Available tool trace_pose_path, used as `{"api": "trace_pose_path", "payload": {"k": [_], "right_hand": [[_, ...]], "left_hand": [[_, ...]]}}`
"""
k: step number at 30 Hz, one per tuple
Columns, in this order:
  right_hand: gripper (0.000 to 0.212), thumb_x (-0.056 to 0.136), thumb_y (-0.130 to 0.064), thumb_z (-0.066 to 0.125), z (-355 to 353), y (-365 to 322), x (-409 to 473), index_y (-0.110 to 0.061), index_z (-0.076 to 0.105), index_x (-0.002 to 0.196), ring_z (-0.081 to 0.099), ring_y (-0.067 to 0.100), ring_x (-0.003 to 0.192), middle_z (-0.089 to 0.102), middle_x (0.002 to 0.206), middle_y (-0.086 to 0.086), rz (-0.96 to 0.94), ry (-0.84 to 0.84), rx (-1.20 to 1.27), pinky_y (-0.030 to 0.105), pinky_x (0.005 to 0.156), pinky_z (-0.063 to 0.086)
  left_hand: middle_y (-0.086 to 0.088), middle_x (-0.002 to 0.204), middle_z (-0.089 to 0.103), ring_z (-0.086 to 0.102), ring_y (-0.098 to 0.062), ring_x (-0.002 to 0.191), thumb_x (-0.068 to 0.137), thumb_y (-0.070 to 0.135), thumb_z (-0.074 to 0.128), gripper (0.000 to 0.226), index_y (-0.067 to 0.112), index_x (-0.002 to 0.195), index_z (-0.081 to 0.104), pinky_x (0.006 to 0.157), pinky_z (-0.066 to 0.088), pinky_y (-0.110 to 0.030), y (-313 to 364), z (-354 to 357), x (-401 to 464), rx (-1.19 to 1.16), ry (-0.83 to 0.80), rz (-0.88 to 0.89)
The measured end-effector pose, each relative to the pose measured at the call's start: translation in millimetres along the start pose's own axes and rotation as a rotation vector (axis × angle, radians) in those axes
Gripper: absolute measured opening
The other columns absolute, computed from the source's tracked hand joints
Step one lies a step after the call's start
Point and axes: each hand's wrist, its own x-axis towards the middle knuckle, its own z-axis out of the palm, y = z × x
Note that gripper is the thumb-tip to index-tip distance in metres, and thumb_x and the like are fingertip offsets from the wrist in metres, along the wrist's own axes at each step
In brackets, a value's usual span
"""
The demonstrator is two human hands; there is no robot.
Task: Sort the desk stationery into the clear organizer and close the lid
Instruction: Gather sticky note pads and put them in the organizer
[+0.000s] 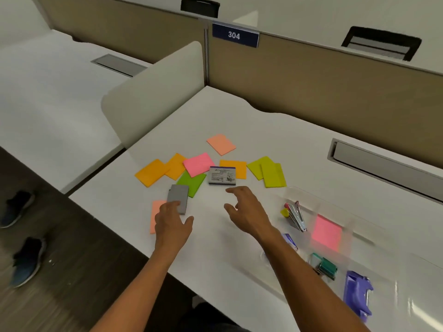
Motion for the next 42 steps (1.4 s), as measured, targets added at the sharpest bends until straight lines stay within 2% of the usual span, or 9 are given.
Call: {"api": "trace_pose_path", "payload": {"k": [6,11,21,25,29,32,35,39,42], "right_hand": [[0.058,0.091,-0.036,0.061,34,-34,24,-0.028,0.038,0.144,0.044,0.022,0.131,0.037,0.149,0.001,-0.061,-0.125,-0.088,0.039,0.105,0.041],[0.066,0.090,-0.035,0.060,61,-59,49,-0.023,0.031,0.149,0.039,0.025,0.134,0.034,0.151,0.006,-0.062,-0.211,-0.142,0.043,0.106,0.040],[0.062,0.087,-0.015,0.058,86,-81,102,-0.007,0.030,0.142,0.043,0.040,0.122,0.035,0.144,0.015,-0.030,-0.266,-0.360,0.051,0.088,0.048],[0.067,0.087,-0.012,0.062,88,-83,118,-0.009,0.027,0.144,0.049,0.045,0.114,0.030,0.142,0.019,0.010,-0.234,-0.441,0.051,0.084,0.050],[0.065,0.086,-0.007,0.059,79,-89,142,-0.008,0.027,0.143,0.056,0.047,0.108,0.024,0.145,0.021,0.025,-0.220,-0.474,0.051,0.080,0.051],[0.083,0.083,-0.026,0.074,72,-93,162,-0.009,0.023,0.146,0.053,0.044,0.115,0.028,0.143,0.020,0.067,-0.238,-0.503,0.048,0.080,0.049],[0.112,0.072,-0.051,0.080,69,-89,177,-0.009,0.013,0.151,0.044,0.042,0.126,0.031,0.145,0.021,0.079,-0.267,-0.554,0.051,0.092,0.045],[0.131,0.066,-0.064,0.077,68,-76,186,-0.013,-0.005,0.154,0.034,0.044,0.131,0.036,0.144,0.025,0.056,-0.235,-0.613,0.051,0.101,0.036],[0.137,0.062,-0.069,0.076,68,-70,191,-0.021,-0.015,0.153,0.038,0.043,0.126,0.048,0.134,0.025,0.029,-0.224,-0.628,0.050,0.099,0.035]], "left_hand": [[-0.014,0.143,0.034,0.035,-0.036,0.130,0.077,0.039,0.075,0.081,0.013,0.140,0.031,0.100,0.043,-0.050,-30,-13,23,0.084,-0.050,-0.131],[-0.013,0.155,0.013,0.008,-0.039,0.143,0.080,0.051,0.066,0.089,0.013,0.144,0.018,0.113,0.024,-0.052,-46,-7,29,0.267,-0.101,-0.190],[-0.013,0.139,0.027,0.030,-0.031,0.123,0.075,0.035,0.078,0.093,0.007,0.140,0.018,0.095,0.047,-0.039,-50,-19,51,0.316,-0.196,-0.144],[-0.013,0.138,0.022,0.030,-0.032,0.123,0.065,0.056,0.076,0.111,0.009,0.142,0.011,0.096,0.042,-0.043,-45,-12,48,0.406,-0.213,-0.130],[-0.012,0.141,0.018,0.029,-0.031,0.123,0.064,0.053,0.080,0.115,0.012,0.143,0.007,0.096,0.041,-0.041,-44,-4,47,0.378,-0.212,-0.128],[-0.013,0.140,0.017,0.030,-0.031,0.122,0.062,0.045,0.084,0.120,0.016,0.146,0.003,0.096,0.042,-0.040,-44,-7,53,0.313,-0.240,-0.166],[-0.012,0.137,0.019,0.035,-0.029,0.120,0.059,0.034,0.089,0.126,0.019,0.149,0.001,0.098,0.042,-0.036,-45,-11,55,0.193,-0.242,-0.174],[-0.009,0.133,0.030,0.049,-0.024,0.116,0.065,0.007,0.085,0.127,0.025,0.150,-0.007,0.094,0.046,-0.033,-46,-14,53,-0.075,-0.248,-0.171],[-0.011,0.134,0.048,0.053,-0.027,0.118,0.075,0.003,0.077,0.112,0.025,0.150,-0.002,0.090,0.049,-0.038,-47,-21,57,-0.143,-0.253,-0.210]]}}
